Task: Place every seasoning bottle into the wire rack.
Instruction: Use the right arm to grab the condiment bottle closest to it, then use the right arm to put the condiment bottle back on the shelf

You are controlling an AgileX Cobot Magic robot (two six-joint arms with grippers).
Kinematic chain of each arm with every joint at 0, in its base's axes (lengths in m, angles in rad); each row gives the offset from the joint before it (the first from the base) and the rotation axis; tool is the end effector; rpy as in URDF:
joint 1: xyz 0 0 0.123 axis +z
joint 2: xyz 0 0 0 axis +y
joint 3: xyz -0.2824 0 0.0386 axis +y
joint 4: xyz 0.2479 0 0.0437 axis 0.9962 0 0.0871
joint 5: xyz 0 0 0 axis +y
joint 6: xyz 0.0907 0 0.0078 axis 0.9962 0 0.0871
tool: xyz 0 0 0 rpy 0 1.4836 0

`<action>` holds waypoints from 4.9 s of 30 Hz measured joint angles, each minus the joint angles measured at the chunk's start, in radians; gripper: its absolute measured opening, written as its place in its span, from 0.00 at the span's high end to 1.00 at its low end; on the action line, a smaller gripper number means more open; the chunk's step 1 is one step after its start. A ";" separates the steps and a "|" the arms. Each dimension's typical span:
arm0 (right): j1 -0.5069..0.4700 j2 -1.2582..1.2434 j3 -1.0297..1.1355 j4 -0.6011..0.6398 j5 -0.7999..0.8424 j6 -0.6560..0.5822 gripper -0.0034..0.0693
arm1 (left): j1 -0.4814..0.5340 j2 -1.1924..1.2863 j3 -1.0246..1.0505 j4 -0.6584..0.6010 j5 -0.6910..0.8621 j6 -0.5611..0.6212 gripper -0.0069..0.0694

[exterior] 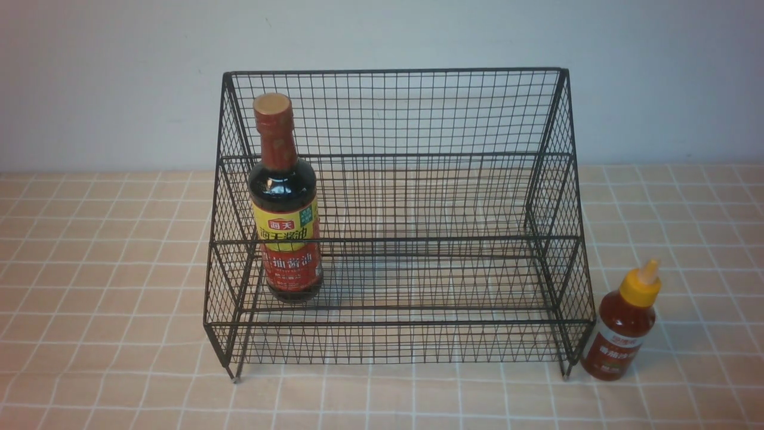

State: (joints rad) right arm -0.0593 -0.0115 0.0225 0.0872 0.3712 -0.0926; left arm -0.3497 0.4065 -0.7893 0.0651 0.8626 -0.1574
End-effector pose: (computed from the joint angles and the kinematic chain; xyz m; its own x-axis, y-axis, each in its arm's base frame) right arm 0.0527 -0.0002 0.1729 -0.2893 0.0059 -0.9572 0.0258 0.9997 -0.0017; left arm 0.0518 -0.0141 0.3684 -0.3905 0.0204 -0.9204 0.2562 0.9627 -0.0874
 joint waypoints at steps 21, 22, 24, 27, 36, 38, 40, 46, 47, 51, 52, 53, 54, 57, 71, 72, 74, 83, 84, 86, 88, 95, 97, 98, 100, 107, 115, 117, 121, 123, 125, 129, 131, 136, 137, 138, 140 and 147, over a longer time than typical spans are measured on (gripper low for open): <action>0.000 0.000 0.000 0.000 0.001 0.000 0.97 | 0.272 -0.418 0.794 -0.138 -0.458 0.281 0.92; 0.000 0.000 0.000 0.000 0.001 0.000 0.97 | 0.273 -0.418 0.806 -0.138 -0.458 0.282 0.92; 0.000 0.000 0.000 0.000 0.001 0.000 0.97 | 0.274 -0.418 0.812 -0.139 -0.474 0.282 0.92; 0.000 0.000 0.000 0.000 0.001 0.000 0.97 | 0.275 -0.418 0.813 -0.140 -0.476 0.281 0.92; 0.000 0.000 0.000 0.000 0.001 0.000 0.97 | 0.275 -0.418 0.813 -0.141 -0.476 0.281 0.92; 0.000 0.000 0.000 0.000 0.001 0.000 0.97 | 0.275 -0.418 0.813 -0.141 -0.476 0.281 0.92; 0.000 0.000 0.000 0.000 0.001 0.000 0.97 | 0.275 -0.418 0.813 -0.141 -0.476 0.281 0.92; 0.000 0.000 0.000 0.000 0.001 0.000 0.97 | 0.275 -0.418 0.813 -0.141 -0.476 0.281 0.92; 0.000 0.000 0.000 0.000 0.001 0.000 0.97 | 0.275 -0.418 0.813 -0.141 -0.476 0.281 0.92; 0.000 0.000 0.000 0.000 0.001 0.000 0.97 | 0.275 -0.418 0.813 -0.141 -0.476 0.281 0.92; 0.000 0.000 0.000 0.000 0.001 0.000 0.97 | 0.275 -0.418 0.813 -0.141 -0.476 0.281 0.92; 0.000 0.000 0.000 0.000 0.001 0.000 0.97 | 0.275 -0.418 0.813 -0.141 -0.476 0.281 0.92; 0.000 0.000 0.000 -0.002 0.001 0.000 0.97 | 0.275 -0.418 0.813 -0.141 -0.476 0.281 0.92; 0.000 0.000 0.000 -0.010 -0.015 0.000 0.97 | 0.275 -0.418 0.813 -0.141 -0.476 0.281 0.92; 0.000 0.000 0.005 0.137 -0.448 0.077 0.97 | 0.275 -0.418 0.813 -0.141 -0.476 0.281 0.92; 0.000 0.000 0.005 0.137 -0.449 0.077 0.97 | 0.275 -0.418 0.813 -0.141 -0.476 0.281 0.92; 0.000 0.000 0.005 0.137 -0.449 0.081 0.97 | 0.275 -0.418 0.813 -0.141 -0.476 0.281 0.92; 0.000 0.000 -0.019 0.131 -0.507 0.306 0.94 | 0.275 -0.418 0.813 -0.141 -0.476 0.281 0.92; 0.000 0.001 -0.040 0.101 -0.499 0.318 0.93 | 0.275 -0.418 0.813 -0.141 -0.476 0.281 0.92; 0.000 0.042 -0.104 0.028 -0.481 0.335 0.87 | 0.275 -0.418 0.813 -0.141 -0.476 0.281 0.92; 0.000 0.107 -0.155 -0.028 -0.460 0.340 0.82 | 0.275 -0.418 0.813 -0.141 -0.476 0.281 0.92; 0.000 0.393 -0.273 -0.093 -0.425 0.359 0.61 | 0.275 -0.418 0.813 -0.141 -0.476 0.281 0.92; 0.000 0.494 -0.311 -0.112 -0.431 0.362 0.54 | 0.275 -0.418 0.813 -0.141 -0.476 0.281 0.92; 0.002 0.551 -0.328 -0.129 -0.443 0.365 0.51 | 0.275 -0.418 0.813 -0.141 -0.476 0.281 0.92; 0.016 0.615 -0.351 -0.146 -0.463 0.365 0.47 | 0.275 -0.418 0.813 -0.141 -0.476 0.281 0.92; 0.174 0.802 -0.370 -0.219 -0.541 0.391 0.43 | 0.275 -0.418 0.813 -0.141 -0.476 0.281 0.92; 0.257 1.025 -0.372 -0.238 -0.673 0.390 0.43 | 0.275 -0.418 0.813 -0.141 -0.476 0.281 0.92; 0.258 1.088 -0.374 -0.238 -0.710 0.384 0.43 | 0.275 -0.418 0.813 -0.141 -0.476 0.281 0.92; 0.259 1.188 -0.377 -0.235 -0.759 0.360 0.43 | 0.275 -0.418 0.813 -0.141 -0.476 0.281 0.92; 0.259 1.235 -0.377 -0.229 -0.766 0.337 0.43 | 0.275 -0.418 0.813 -0.141 -0.476 0.281 0.92; 0.259 1.273 -0.377 -0.216 -0.767 0.323 0.43 | 0.275 -0.418 0.813 -0.141 -0.476 0.281 0.92; 0.259 1.328 -0.377 -0.207 -0.768 0.313 0.44 | 0.275 -0.418 0.813 -0.141 -0.476 0.281 0.92; 0.259 1.352 -0.377 -0.207 -0.770 0.313 0.51 | 0.275 -0.418 0.813 -0.141 -0.476 0.281 0.92; 0.259 1.350 -0.380 -0.210 -0.762 0.272 0.57 | 0.275 -0.418 0.813 -0.141 -0.476 0.281 0.92; 0.259 1.334 -0.380 -0.211 -0.742 0.262 0.57 | 0.275 -0.418 0.813 -0.141 -0.476 0.281 0.92; 0.259 1.326 -0.380 -0.211 -0.733 0.258 0.57 | 0.275 -0.418 0.813 -0.141 -0.476 0.281 0.92; 0.259 1.244 -0.380 -0.211 -0.673 0.236 0.57 | 0.275 -0.418 0.813 -0.141 -0.476 0.281 0.92; 0.259 0.963 -0.466 -0.211 -0.458 0.218 0.57 | 0.275 -0.418 0.813 -0.141 -0.476 0.281 0.92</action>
State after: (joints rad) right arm 0.1999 0.9514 -0.4433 -0.1240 -0.0873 0.1253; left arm -0.0744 -0.0115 0.0239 -0.0760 0.3866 0.1240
